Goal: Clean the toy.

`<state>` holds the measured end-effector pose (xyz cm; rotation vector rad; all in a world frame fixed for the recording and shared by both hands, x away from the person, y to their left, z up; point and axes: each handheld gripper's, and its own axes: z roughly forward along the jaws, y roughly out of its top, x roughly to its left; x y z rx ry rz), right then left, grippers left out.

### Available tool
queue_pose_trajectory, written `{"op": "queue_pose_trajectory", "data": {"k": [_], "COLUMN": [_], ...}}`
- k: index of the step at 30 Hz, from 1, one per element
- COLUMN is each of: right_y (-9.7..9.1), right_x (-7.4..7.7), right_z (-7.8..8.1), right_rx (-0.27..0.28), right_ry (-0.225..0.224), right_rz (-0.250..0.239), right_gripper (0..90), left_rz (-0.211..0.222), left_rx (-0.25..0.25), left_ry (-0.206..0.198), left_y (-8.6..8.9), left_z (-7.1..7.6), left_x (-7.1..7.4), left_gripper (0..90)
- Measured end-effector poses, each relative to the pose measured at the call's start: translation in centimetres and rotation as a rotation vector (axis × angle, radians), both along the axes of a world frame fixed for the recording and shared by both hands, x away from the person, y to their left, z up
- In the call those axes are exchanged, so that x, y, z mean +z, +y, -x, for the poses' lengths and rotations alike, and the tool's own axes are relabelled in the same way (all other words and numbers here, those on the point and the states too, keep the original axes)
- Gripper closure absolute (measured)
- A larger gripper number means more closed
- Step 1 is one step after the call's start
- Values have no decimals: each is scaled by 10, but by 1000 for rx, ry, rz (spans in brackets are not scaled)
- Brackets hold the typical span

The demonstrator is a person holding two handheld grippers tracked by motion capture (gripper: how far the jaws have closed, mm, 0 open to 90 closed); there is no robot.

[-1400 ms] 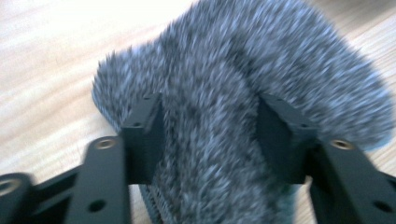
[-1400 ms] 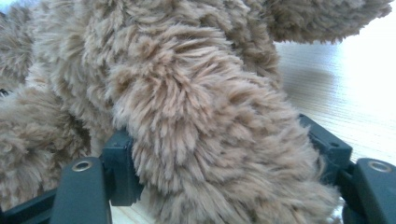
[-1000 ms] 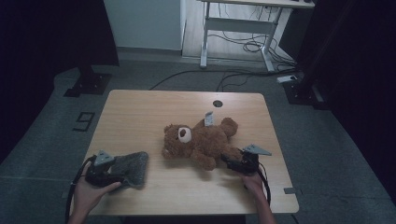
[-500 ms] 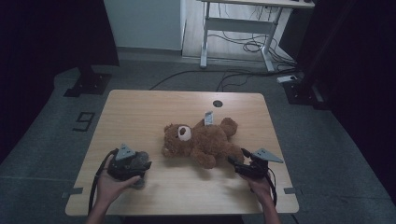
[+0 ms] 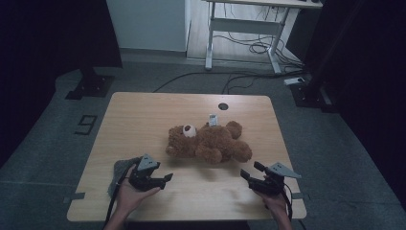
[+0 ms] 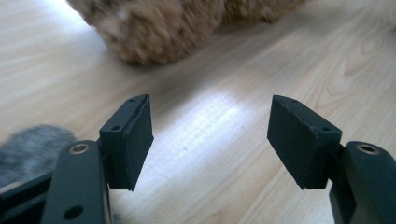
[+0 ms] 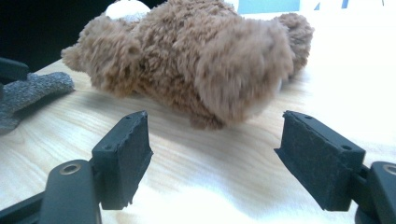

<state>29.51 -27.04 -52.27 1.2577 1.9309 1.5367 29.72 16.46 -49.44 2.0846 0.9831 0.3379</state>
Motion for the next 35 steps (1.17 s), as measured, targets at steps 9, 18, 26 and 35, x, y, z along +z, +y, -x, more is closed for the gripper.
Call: {"op": "queue_pose_trajectory", "data": {"k": [9, 18, 26, 35], "right_y": [-6, 13, 14, 12], "right_x": [-10, -17, -19, -18], "right_z": [14, 11, 10, 11], "right_rx": [26, 81, 74, 67], "right_ry": [22, 64, 71, 64], "right_rz": [67, 147, 144, 135], "right_gripper": [232, 212, 212, 212], "left_rz": [22, 40, 46, 48], "left_rx": [-11, -22, -18, -19], "left_ry": [9, 13, 18, 17], "left_y": [-3, -4, -2, -1], "left_z": [12, 16, 15, 16], "left_x": [-17, -21, -21, -20], "left_gripper": [319, 322, 323, 323]}}
